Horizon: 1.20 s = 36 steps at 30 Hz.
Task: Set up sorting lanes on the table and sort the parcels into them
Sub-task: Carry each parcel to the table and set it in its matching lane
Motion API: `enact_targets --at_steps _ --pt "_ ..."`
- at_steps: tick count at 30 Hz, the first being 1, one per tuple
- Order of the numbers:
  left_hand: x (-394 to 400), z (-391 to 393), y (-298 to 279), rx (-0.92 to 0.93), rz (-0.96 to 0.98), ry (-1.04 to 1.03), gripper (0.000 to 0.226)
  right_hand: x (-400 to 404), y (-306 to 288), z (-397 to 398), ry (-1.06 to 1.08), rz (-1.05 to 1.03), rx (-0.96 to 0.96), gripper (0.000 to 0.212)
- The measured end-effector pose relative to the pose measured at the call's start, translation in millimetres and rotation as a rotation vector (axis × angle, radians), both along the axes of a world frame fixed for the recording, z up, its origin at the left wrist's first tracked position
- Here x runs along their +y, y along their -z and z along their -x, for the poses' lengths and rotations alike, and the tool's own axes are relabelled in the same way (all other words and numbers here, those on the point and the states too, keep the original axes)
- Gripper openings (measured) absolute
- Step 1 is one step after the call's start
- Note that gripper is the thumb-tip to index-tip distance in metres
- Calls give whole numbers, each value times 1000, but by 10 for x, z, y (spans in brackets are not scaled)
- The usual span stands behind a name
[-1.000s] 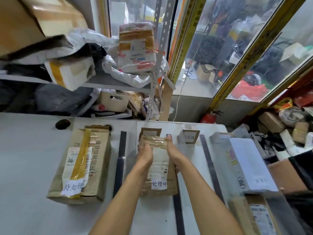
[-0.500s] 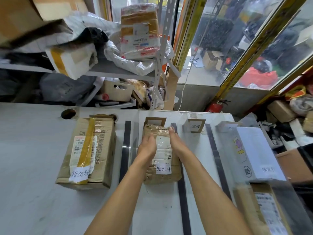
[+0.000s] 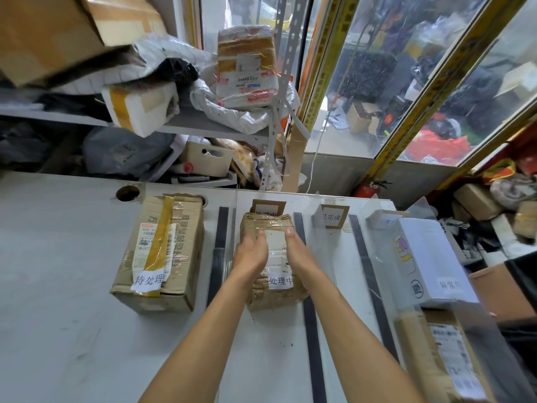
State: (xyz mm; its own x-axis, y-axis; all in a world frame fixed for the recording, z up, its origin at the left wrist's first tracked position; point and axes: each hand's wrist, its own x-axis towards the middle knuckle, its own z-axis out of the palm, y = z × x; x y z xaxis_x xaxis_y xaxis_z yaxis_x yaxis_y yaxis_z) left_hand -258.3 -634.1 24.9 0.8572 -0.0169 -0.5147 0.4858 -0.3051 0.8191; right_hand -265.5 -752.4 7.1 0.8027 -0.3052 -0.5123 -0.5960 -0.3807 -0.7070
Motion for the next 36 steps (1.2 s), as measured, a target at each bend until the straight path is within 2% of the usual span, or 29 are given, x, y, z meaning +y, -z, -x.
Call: enact_targets --at_steps 5,7,10,12,15,17,18,22,30,36 --pt "71 304 -177 -42 49 35 59 122 -229 389 14 46 -159 58" --pt "137 489 -274 -52 63 45 61 218 -331 584 3 60 -196 60" --pt "300 846 -505 -90 150 25 44 413 -447 865 -10 58 -221 79" --pt "478 1109 -652 -140 188 11 38 617 -603 1103 -35 81 -249 68" --pt "862 1537 -781 -240 208 -9 46 920 -763 1459 -78 105 -303 61" --pt "1204 1849 -846 -304 182 -40 67 1197 -843 1710 -132 87 -357 61" --pt "1404 1981 -871 -339 170 -72 70 1358 -881 1818 -162 82 -374 61" --pt "2204 2393 -976 -448 86 -195 50 1986 -995 2081 -290 78 -399 62" --pt "3944 3067 -900 -463 53 -529 51 3484 -1037 2367 -564 105 -424 63" --pt "5451 3429 -903 -453 89 -714 53 5089 -1170 2367 -712 110 -466 64"
